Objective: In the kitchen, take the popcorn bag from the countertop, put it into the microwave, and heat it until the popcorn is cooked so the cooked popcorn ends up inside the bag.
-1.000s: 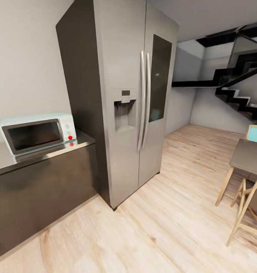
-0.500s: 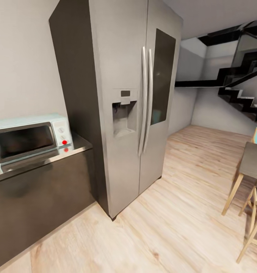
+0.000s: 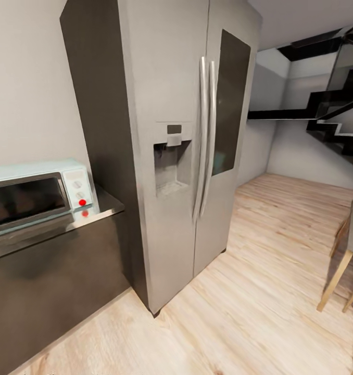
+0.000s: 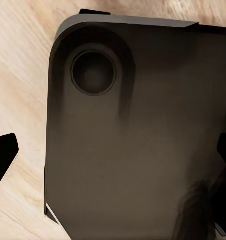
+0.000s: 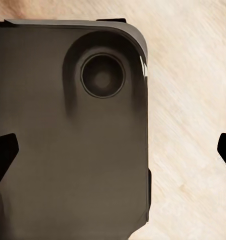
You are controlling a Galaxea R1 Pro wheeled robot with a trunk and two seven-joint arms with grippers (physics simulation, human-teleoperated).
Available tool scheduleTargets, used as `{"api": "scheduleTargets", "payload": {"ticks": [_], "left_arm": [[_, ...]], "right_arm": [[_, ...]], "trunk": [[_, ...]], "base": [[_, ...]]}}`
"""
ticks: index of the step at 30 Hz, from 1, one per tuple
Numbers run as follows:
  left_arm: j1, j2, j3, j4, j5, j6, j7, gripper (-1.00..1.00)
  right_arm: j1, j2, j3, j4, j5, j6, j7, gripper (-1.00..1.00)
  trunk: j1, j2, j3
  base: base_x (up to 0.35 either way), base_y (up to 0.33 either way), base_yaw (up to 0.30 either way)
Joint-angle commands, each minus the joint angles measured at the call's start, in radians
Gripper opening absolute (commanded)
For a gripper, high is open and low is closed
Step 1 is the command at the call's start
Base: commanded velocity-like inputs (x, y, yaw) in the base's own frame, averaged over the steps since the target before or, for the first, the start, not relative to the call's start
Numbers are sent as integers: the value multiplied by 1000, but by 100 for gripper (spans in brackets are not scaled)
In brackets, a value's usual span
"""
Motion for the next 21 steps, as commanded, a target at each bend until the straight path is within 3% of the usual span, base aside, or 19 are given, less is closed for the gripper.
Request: {"api": "scheduleTargets", "payload": {"ticks": [1,21], "left_arm": [[0,0,1,0,8,-3,1,100],[0,0,1,0,8,-4,1,100]], "right_arm": [[0,0,0,2,-4,-6,-1,100],[0,0,0,2,-3,-8,0,100]], "trunk": [[0,0,-1],[0,0,-14]], "base": [[68,0,209],[3,0,249]]}}
